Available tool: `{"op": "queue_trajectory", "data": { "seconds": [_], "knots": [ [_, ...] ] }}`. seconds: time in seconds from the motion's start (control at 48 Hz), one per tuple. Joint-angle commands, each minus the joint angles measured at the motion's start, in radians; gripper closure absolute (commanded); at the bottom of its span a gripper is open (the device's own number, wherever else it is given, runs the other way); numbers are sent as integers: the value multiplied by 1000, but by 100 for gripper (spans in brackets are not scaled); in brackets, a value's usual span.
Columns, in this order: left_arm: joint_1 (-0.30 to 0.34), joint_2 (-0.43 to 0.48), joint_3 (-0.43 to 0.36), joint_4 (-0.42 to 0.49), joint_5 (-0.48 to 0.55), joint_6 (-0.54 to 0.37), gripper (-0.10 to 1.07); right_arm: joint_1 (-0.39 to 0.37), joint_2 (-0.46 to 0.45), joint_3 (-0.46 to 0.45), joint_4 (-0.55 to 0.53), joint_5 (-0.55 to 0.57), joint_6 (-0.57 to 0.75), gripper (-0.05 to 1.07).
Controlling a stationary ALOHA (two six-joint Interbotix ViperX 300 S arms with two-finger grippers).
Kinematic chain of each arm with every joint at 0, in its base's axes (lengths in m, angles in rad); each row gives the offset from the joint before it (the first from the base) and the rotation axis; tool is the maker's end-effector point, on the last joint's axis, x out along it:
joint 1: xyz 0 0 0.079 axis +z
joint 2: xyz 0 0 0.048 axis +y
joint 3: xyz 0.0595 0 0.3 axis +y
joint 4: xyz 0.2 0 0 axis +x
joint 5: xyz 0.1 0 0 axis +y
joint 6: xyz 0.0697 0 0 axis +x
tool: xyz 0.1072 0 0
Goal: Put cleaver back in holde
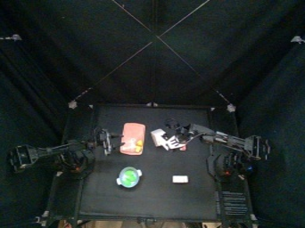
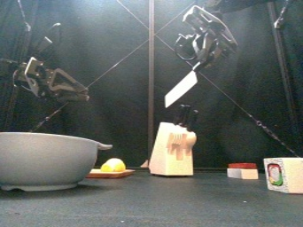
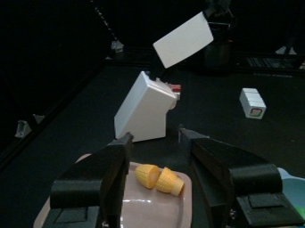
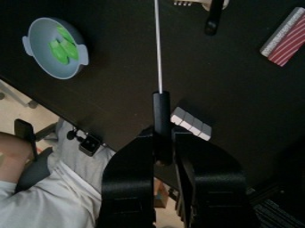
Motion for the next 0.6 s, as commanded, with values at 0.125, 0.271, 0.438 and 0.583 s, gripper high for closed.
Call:
{"op": "queue_trajectory", "data": {
  "seconds": [0.125,0.271,0.438,0.583],
  "knots": [
    [-2,2,-12,0,17,2,15,-8,21,-14,9,3,-12,59],
    [-2,0,-12,0,31,2,15,-9,48,-14,5,15,-15,59],
    [-2,0,-9,-2,32,2,15,-6,74,-18,9,21,-41,59],
    [2,0,-8,0,31,2,15,-8,89,-20,9,23,-55,59]
  ]
}}
